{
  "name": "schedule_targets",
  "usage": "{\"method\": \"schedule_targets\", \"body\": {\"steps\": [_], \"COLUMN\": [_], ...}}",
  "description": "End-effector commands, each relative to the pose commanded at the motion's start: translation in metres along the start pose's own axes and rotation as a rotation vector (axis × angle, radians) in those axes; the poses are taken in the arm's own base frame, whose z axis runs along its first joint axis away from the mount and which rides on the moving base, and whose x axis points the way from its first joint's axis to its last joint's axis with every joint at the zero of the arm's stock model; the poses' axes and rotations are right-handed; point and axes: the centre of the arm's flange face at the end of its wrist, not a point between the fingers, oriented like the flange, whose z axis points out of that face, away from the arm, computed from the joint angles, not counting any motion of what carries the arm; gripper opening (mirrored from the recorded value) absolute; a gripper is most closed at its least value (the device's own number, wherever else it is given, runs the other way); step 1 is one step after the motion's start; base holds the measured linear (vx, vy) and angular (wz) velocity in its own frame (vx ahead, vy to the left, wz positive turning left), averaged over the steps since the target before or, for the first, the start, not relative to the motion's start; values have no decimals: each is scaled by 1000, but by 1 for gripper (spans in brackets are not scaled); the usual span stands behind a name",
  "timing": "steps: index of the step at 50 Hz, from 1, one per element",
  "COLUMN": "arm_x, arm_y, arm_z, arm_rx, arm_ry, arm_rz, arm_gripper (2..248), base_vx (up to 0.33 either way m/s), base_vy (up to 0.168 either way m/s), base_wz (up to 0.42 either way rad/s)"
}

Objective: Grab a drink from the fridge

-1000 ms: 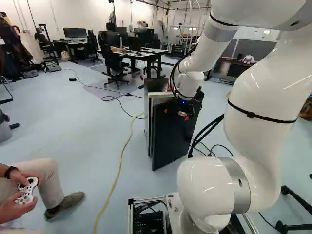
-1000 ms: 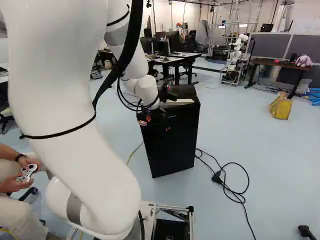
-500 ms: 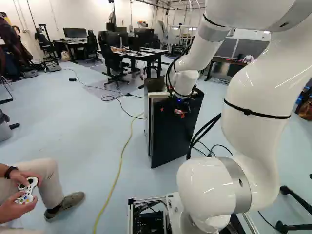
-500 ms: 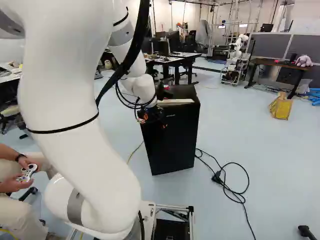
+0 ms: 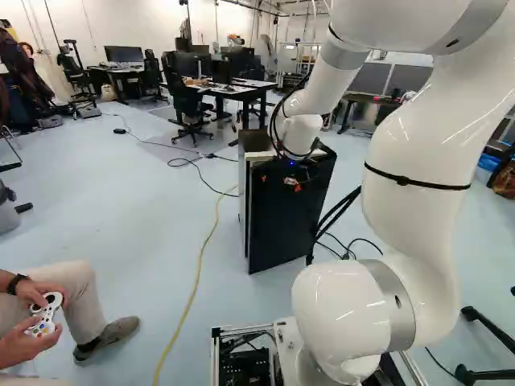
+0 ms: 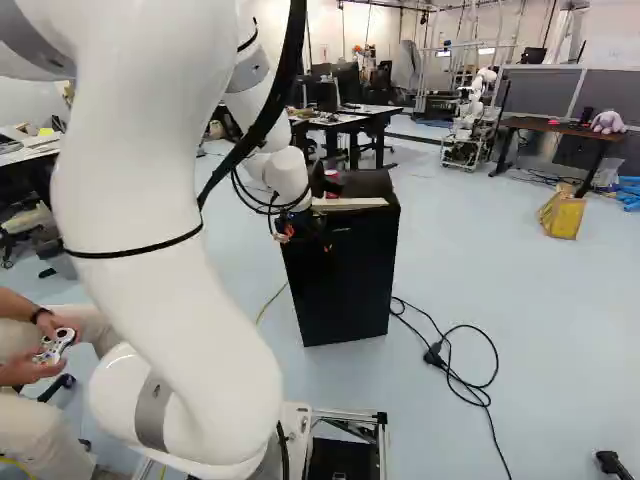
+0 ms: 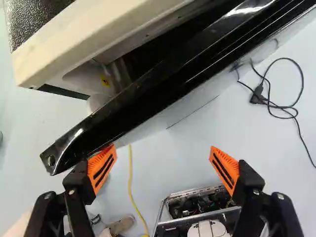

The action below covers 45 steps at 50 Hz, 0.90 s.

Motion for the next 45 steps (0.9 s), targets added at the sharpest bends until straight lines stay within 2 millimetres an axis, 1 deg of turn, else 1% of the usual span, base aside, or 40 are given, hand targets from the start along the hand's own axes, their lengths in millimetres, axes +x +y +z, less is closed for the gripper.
{"method": "schedule_targets", "body": {"steps": [28, 45], "arm_x": [15, 22], "arm_y": [-12, -16], "arm_z": [8, 12], "arm_rx": [8, 11], "arm_ry": [7, 11], "arm_rz": [-14, -16], "arm_gripper": [247, 247], "base_vx": [0, 0], "base_vy": [0, 0], "base_wz": [0, 0]}}
